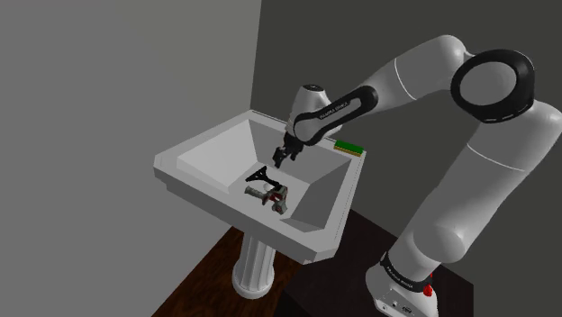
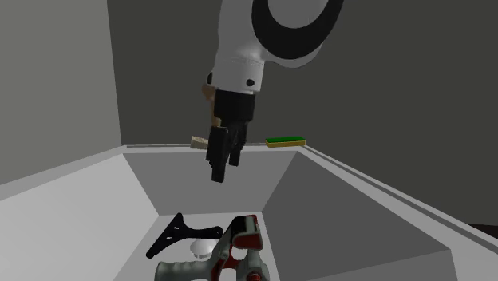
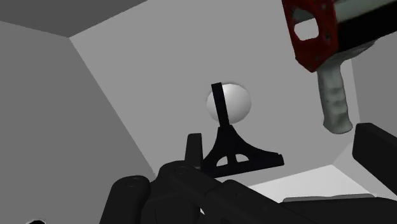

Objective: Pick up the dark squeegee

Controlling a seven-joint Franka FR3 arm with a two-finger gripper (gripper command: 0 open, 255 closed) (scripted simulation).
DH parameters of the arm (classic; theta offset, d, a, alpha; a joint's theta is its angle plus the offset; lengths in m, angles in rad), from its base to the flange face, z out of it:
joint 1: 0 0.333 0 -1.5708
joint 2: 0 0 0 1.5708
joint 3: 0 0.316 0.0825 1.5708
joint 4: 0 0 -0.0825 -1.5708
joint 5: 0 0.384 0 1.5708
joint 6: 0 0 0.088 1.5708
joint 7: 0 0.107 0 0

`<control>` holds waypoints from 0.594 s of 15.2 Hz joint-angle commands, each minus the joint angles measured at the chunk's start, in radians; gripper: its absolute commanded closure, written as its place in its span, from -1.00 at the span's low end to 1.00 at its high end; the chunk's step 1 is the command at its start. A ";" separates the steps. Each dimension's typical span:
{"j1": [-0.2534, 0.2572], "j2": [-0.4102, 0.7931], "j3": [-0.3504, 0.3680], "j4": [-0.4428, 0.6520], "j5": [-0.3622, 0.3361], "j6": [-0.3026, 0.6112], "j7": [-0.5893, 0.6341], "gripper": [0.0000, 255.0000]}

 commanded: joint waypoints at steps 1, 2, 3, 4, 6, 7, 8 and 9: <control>-0.004 0.086 -0.003 0.041 0.013 0.048 -0.015 -1.00; -0.007 0.127 -0.003 0.063 0.020 0.068 -0.024 -1.00; -0.010 0.167 -0.002 0.086 0.027 0.087 -0.033 -1.00; -0.014 0.208 -0.001 0.111 0.034 0.104 -0.042 -1.00; -0.024 0.288 0.004 0.163 0.048 0.134 -0.059 -1.00; -0.029 0.328 0.007 0.191 0.055 0.146 -0.068 -1.00; -0.035 0.368 0.010 0.221 0.060 0.158 -0.075 -1.00; -0.041 0.408 0.014 0.252 0.066 0.168 -0.082 -1.00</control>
